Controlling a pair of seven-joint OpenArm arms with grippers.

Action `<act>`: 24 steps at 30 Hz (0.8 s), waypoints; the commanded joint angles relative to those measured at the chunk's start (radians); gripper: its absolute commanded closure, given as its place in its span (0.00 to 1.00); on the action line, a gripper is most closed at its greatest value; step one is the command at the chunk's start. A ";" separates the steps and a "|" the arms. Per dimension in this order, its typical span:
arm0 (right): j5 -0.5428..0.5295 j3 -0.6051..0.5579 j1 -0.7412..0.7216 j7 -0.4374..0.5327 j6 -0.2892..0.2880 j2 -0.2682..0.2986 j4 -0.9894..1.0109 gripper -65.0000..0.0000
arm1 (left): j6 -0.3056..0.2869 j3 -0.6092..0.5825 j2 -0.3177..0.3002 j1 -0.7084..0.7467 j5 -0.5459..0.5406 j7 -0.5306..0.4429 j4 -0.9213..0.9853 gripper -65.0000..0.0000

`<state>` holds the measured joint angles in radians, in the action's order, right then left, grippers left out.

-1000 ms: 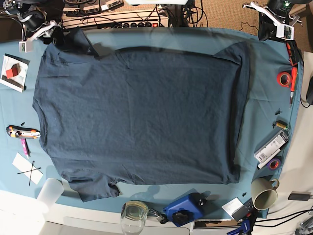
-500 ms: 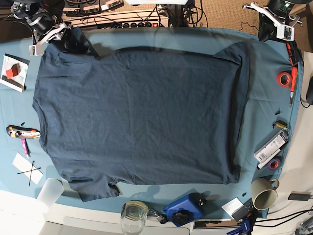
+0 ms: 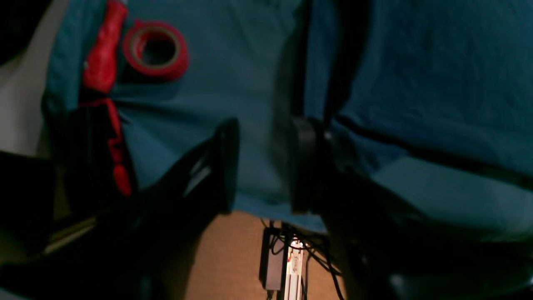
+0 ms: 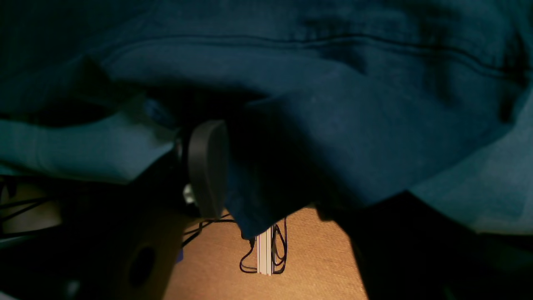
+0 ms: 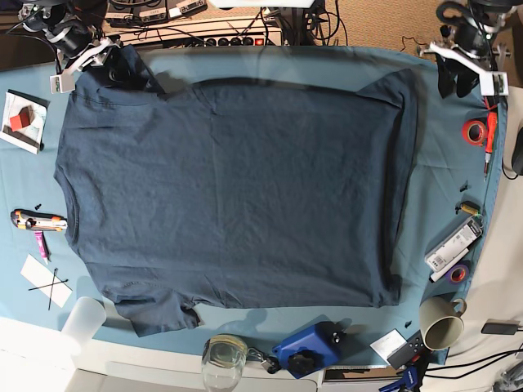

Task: Fold the T-shirt properly
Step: 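Move the left gripper to the other shoulder corner and grasp it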

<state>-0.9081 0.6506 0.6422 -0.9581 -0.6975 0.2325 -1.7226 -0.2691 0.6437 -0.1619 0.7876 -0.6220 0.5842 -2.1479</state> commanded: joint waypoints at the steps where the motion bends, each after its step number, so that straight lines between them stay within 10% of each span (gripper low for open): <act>1: 0.011 0.003 0.009 -0.029 -0.001 0.009 -0.009 0.52 | 0.000 0.006 -0.015 -0.001 -0.011 -0.013 -0.003 0.68; 24: 0.011 0.003 0.009 -0.084 -0.001 0.011 -0.009 0.52 | -0.215 0.006 -0.021 -0.220 -0.298 0.259 0.373 0.60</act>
<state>-0.9180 0.6506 0.6403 -0.9997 -0.7006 0.2348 -1.7264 -0.4881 0.6456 -0.1745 0.5598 -0.9138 0.8448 -1.7668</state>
